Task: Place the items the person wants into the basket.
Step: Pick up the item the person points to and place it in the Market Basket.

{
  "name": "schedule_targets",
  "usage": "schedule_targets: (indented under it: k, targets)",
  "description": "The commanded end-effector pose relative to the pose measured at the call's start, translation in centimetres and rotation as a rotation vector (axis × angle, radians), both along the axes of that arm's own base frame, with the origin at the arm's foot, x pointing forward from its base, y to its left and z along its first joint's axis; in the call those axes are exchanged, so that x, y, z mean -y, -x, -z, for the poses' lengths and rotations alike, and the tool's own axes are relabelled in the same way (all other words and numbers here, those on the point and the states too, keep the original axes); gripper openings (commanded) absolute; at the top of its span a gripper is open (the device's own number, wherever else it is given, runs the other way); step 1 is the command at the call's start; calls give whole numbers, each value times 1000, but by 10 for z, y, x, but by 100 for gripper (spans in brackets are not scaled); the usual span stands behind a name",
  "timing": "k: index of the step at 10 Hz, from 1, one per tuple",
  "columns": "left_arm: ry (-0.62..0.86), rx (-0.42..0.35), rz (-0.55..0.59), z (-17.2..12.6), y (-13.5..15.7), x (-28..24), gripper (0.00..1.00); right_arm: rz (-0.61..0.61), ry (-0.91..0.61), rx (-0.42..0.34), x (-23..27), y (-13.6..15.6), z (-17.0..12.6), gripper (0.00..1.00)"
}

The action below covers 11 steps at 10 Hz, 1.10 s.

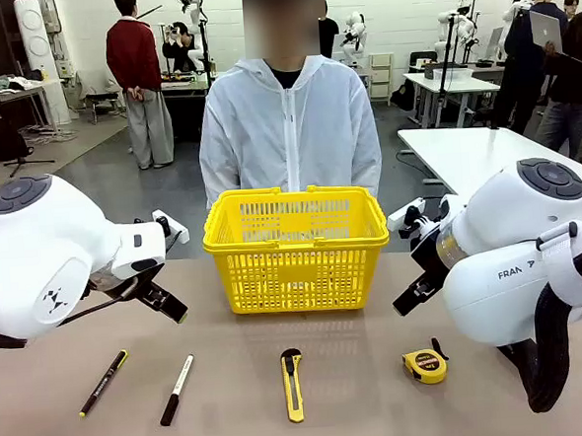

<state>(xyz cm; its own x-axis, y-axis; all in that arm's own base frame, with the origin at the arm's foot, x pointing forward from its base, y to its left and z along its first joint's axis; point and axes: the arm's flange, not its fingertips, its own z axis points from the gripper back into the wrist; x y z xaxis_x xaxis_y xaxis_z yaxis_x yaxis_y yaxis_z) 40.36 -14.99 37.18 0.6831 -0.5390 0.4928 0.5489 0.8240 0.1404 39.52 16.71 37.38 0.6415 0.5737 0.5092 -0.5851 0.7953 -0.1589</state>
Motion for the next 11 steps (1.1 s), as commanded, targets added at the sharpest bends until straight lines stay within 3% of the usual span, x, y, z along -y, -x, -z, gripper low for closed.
schedule_targets:
  k: [1,11]
  targets:
    - [0,0,0,0,0,0,100,0,0,0,0,0,0,100]
    - [0,0,0,0,0,0,100,0,0,0,0,0,0,100]
